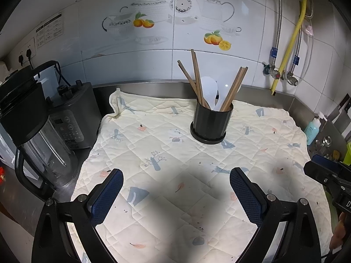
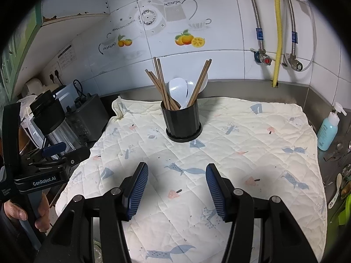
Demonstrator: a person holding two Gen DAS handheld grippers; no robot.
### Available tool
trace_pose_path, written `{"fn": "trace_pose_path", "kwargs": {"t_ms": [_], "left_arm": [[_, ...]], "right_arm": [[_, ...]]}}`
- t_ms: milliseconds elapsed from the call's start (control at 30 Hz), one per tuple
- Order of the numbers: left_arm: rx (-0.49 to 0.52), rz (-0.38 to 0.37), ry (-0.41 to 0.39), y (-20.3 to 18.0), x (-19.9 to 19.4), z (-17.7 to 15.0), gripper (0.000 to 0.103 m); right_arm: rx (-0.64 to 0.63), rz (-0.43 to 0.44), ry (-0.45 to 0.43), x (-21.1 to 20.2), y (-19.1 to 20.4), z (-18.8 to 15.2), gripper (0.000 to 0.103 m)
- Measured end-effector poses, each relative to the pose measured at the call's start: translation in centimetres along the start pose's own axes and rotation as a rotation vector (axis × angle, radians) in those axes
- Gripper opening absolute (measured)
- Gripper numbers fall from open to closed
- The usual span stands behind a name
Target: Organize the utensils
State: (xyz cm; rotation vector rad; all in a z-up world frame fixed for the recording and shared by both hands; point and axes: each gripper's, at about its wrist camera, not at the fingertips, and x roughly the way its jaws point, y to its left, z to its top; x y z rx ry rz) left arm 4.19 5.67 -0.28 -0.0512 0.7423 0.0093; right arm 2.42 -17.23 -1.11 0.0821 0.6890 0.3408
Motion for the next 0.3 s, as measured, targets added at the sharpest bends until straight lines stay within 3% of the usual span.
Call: {"fn": "trace_pose_path", "kwargs": {"t_ms": [300], "left_arm": [[0.007, 0.000, 0.000, -0.34, 0.20, 0.01, 0.103]], "right_arm": [[0.002, -0.001, 0.002, 0.07, -0.09, 0.03, 0.060]]}}
